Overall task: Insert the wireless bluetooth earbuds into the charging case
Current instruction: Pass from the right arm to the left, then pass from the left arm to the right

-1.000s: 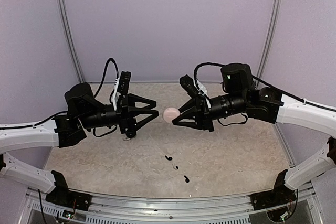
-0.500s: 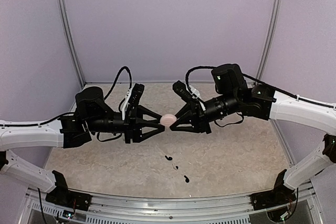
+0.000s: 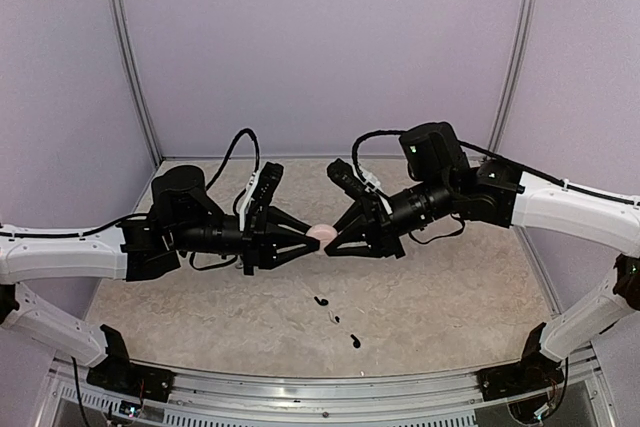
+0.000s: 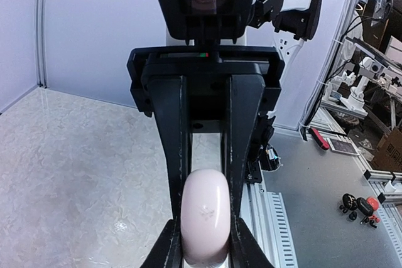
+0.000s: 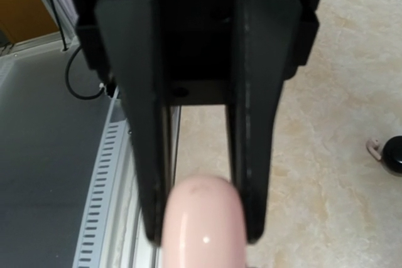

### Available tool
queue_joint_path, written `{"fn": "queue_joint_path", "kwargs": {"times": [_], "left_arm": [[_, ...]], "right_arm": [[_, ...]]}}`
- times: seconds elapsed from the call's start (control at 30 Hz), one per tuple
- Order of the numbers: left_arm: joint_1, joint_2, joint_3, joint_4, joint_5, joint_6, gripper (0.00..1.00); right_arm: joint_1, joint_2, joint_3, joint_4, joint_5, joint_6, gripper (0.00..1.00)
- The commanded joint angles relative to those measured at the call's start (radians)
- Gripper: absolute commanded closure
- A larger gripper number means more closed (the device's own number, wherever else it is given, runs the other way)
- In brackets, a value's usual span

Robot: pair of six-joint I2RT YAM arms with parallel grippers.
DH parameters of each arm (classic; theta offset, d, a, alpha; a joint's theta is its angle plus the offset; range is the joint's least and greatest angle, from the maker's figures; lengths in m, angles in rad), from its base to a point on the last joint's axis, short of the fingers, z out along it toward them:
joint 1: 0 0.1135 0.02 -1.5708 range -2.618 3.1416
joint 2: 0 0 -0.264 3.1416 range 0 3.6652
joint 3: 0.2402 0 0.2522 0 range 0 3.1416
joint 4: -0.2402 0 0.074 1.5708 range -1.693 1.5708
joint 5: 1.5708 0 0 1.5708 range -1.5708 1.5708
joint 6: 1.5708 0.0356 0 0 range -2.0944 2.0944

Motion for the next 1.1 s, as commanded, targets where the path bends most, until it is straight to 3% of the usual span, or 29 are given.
{"fn": "queue_joint_path", "kwargs": {"times": [0.0,0.17,0.2,0.27,0.3,0.4,0.8,1.07], "left_arm": [[-0.017,0.006,0.031,0.037,0.033,0.011,0.79],[-0.018,0.002,0.025,0.045,0.039,0.011,0.89],[-0.019,-0.001,0.02,0.055,0.038,0.008,0.91],[-0.018,-0.011,0.005,0.085,0.029,0.001,0.94],[-0.018,-0.016,-0.002,0.1,0.022,-0.008,0.95],[-0.019,-0.029,-0.014,0.142,0.004,-0.024,0.97],[-0.021,-0.031,-0.025,0.231,-0.027,-0.05,0.99],[-0.022,-0.035,-0.038,0.248,-0.041,-0.051,1.0]], "right_arm": [[0.011,0.019,0.027,-0.009,-0.01,-0.013,0.9],[0.011,0.017,0.024,-0.003,-0.004,-0.01,0.89],[0.011,0.011,0.018,0.008,0.003,-0.003,0.85],[0.011,-0.01,-0.001,0.052,0.014,0.02,0.64],[0.011,-0.02,-0.016,0.082,0.02,0.037,0.59],[0.01,-0.051,-0.068,0.179,0.021,0.089,0.53],[0.01,-0.077,-0.123,0.352,-0.008,0.179,0.57],[0.01,-0.082,-0.14,0.41,-0.024,0.205,0.69]]}}
